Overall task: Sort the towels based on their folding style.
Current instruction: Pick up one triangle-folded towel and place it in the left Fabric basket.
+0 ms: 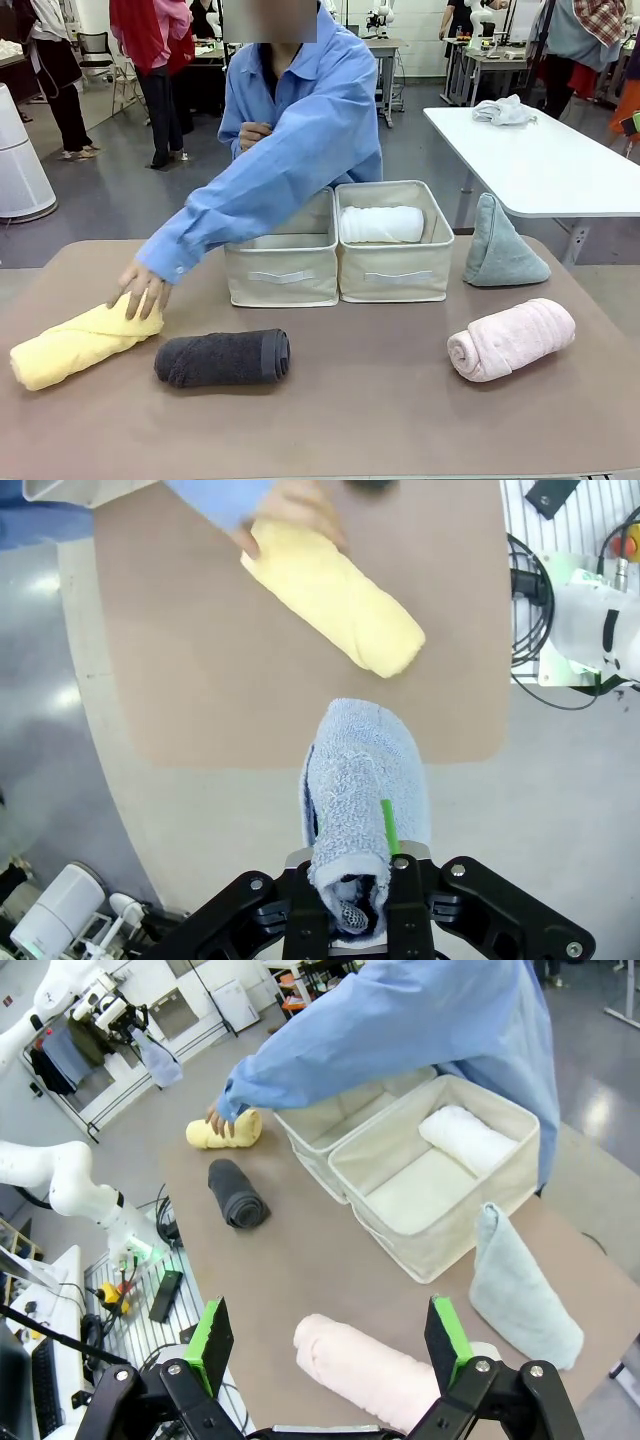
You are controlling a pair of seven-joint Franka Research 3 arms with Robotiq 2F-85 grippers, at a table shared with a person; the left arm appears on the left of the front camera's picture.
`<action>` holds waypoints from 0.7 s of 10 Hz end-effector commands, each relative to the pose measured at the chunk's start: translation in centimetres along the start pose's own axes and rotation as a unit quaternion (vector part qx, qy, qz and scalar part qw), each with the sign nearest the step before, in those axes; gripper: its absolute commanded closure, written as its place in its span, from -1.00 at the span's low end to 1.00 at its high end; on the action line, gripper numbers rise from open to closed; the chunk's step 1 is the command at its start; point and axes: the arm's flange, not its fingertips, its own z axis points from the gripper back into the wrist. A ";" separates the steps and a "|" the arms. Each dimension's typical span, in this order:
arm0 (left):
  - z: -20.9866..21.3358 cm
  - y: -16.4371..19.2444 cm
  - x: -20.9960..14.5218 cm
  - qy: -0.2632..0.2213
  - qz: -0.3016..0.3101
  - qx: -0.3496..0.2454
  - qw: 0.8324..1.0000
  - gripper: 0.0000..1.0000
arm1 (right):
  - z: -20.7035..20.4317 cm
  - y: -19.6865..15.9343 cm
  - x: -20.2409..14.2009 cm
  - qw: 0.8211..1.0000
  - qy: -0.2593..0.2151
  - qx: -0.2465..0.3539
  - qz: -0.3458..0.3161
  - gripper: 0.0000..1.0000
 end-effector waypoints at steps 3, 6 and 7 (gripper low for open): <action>0.2 4.3 4.1 -0.021 -0.006 0.038 0.999 0.67 | -0.1 0.0 0.0 1.000 -0.004 0.004 0.002 -1.00; 0.3 5.9 5.5 -0.020 0.014 0.038 0.999 0.67 | -0.1 0.0 0.0 1.000 -0.004 0.004 0.002 -1.00; 0.4 6.4 6.0 -0.037 0.038 0.034 0.998 0.67 | -0.1 0.0 0.0 1.000 -0.004 0.004 0.002 -1.00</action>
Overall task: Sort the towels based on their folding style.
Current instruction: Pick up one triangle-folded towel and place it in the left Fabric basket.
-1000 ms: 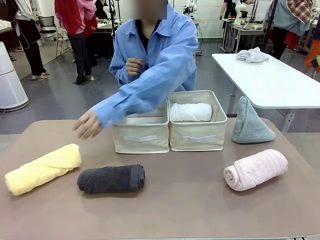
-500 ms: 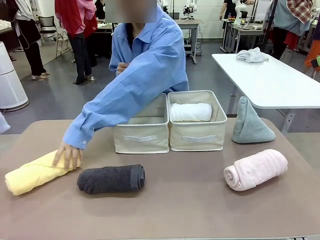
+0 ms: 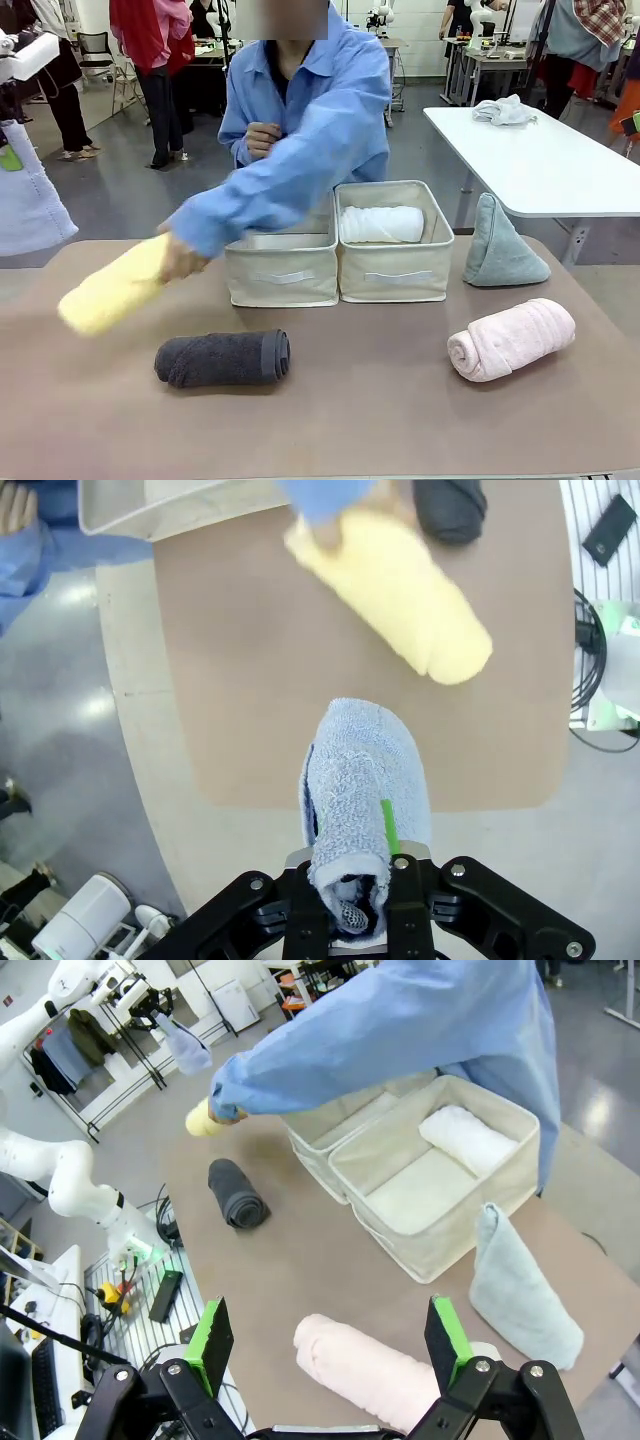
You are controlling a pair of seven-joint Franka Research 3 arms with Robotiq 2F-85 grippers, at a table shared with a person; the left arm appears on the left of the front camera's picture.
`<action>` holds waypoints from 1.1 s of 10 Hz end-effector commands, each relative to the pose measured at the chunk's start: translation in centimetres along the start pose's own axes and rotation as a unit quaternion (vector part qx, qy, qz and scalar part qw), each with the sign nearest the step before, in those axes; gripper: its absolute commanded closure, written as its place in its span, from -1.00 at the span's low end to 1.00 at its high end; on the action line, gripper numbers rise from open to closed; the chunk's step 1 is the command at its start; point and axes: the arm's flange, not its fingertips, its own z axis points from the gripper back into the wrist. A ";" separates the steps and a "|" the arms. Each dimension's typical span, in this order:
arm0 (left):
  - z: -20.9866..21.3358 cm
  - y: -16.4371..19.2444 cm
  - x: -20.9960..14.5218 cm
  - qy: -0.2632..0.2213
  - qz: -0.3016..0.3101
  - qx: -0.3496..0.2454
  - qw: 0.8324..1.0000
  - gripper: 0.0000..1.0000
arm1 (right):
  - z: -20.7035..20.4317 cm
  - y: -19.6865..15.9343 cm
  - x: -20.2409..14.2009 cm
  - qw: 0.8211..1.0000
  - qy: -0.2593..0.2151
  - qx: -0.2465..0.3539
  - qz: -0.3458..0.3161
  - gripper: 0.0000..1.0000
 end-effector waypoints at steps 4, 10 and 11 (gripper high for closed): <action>-0.1 -0.5 -0.3 0.004 -0.016 0.000 1.000 0.67 | -0.1 0.0 0.0 1.000 -0.004 0.004 0.002 -1.00; -0.3 -0.1 0.0 0.000 -0.006 -0.003 1.000 0.67 | -0.1 0.0 0.0 1.000 -0.004 0.004 0.002 -1.00; -0.2 0.5 1.6 0.011 -0.025 0.003 1.000 0.67 | -0.1 0.0 0.0 1.000 -0.004 0.004 0.002 -1.00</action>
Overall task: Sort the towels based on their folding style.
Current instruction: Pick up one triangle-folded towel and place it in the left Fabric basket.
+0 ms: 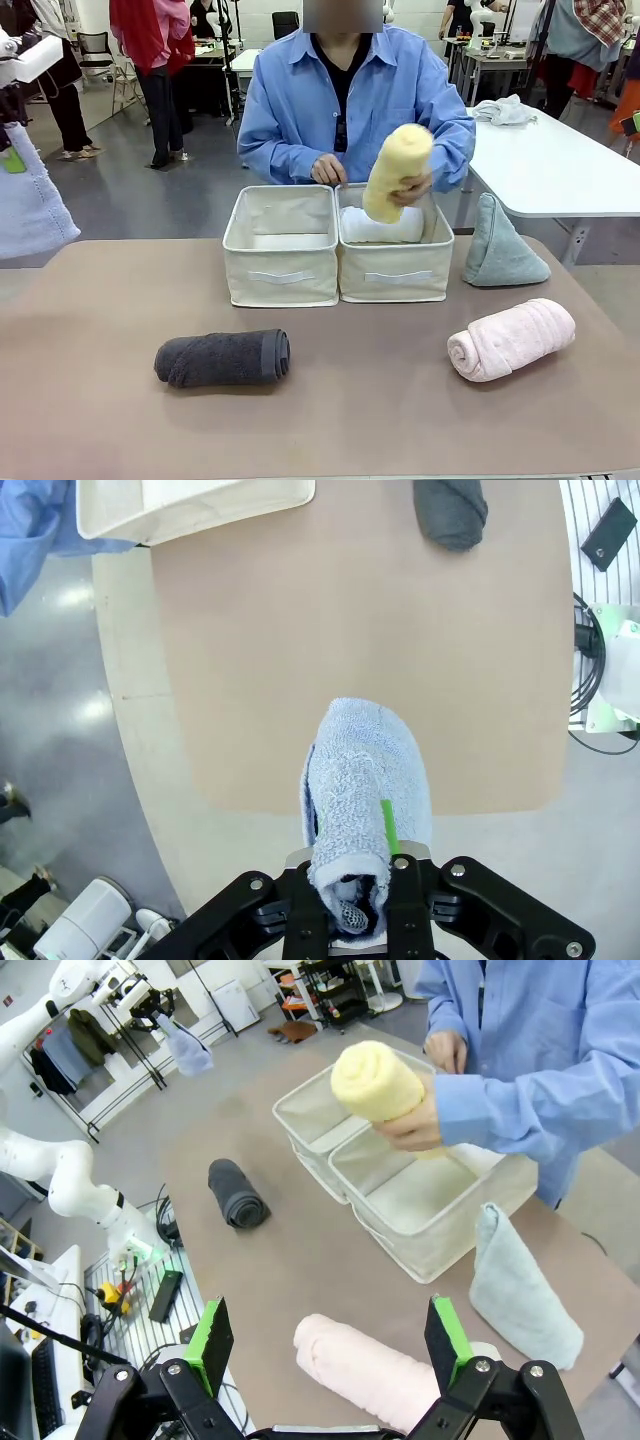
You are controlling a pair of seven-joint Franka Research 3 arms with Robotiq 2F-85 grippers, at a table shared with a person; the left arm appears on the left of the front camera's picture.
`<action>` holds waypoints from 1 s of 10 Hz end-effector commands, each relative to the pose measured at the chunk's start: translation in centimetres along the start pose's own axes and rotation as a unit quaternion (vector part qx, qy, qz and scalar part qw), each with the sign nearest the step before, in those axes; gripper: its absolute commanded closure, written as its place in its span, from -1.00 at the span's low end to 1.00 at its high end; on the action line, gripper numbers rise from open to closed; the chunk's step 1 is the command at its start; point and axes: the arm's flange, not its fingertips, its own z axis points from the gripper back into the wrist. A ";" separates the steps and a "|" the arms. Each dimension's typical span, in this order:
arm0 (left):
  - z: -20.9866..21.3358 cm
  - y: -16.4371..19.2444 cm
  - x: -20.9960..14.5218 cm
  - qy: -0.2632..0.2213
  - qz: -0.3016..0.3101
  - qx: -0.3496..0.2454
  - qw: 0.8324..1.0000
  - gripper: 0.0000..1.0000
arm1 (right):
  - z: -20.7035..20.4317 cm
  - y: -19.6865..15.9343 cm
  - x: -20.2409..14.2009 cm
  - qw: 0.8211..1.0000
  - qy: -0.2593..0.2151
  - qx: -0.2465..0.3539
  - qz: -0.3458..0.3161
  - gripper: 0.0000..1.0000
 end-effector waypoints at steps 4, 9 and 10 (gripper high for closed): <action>2.2 3.6 9.7 -0.074 -0.067 0.011 0.995 0.67 | -0.1 0.0 0.0 1.000 -0.004 0.004 0.002 -1.00; 1.6 2.7 10.9 -0.068 -0.079 0.011 0.994 0.67 | -0.1 0.0 0.0 1.000 -0.004 0.004 0.002 -1.00; 1.6 2.7 10.9 -0.068 -0.079 0.011 0.994 0.67 | -0.1 0.0 0.0 1.000 -0.004 0.004 0.002 -1.00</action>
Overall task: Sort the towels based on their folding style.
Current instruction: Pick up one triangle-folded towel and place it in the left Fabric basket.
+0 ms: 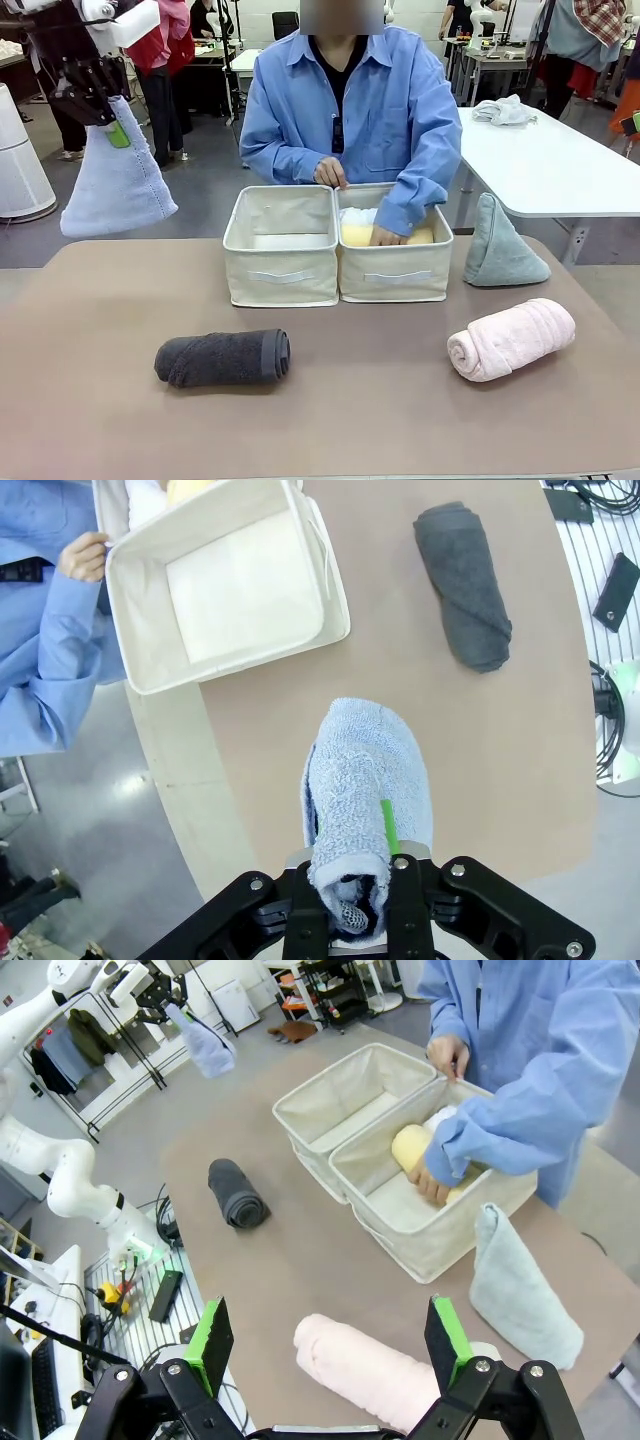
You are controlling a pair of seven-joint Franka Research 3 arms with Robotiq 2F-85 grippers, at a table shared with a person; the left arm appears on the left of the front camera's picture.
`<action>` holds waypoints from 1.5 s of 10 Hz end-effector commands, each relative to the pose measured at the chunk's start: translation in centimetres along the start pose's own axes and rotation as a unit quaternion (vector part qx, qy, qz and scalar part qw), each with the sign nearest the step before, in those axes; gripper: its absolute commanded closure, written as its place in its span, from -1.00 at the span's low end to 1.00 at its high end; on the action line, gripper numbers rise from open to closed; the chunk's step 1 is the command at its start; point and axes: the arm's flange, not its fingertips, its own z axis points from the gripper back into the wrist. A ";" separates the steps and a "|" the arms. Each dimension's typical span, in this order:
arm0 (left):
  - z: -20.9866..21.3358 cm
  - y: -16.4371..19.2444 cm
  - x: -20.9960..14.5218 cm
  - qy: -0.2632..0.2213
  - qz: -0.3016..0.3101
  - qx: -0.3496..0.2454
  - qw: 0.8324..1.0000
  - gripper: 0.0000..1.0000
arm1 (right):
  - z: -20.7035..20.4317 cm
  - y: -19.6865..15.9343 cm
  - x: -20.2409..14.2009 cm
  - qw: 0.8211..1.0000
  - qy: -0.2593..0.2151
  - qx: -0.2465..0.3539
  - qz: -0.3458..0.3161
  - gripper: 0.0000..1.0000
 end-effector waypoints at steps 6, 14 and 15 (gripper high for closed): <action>2.2 4.8 10.1 -0.028 -0.044 0.048 0.997 0.67 | -0.1 0.0 0.0 1.000 -0.004 0.004 0.002 -1.00; -5.8 12.5 20.8 -0.012 -0.014 0.016 1.000 0.67 | -0.1 0.0 0.0 1.000 -0.004 0.004 0.002 -1.00; -6.6 12.8 21.4 -0.016 -0.013 0.007 1.000 0.67 | -0.1 0.0 0.0 1.000 -0.004 0.004 0.002 -1.00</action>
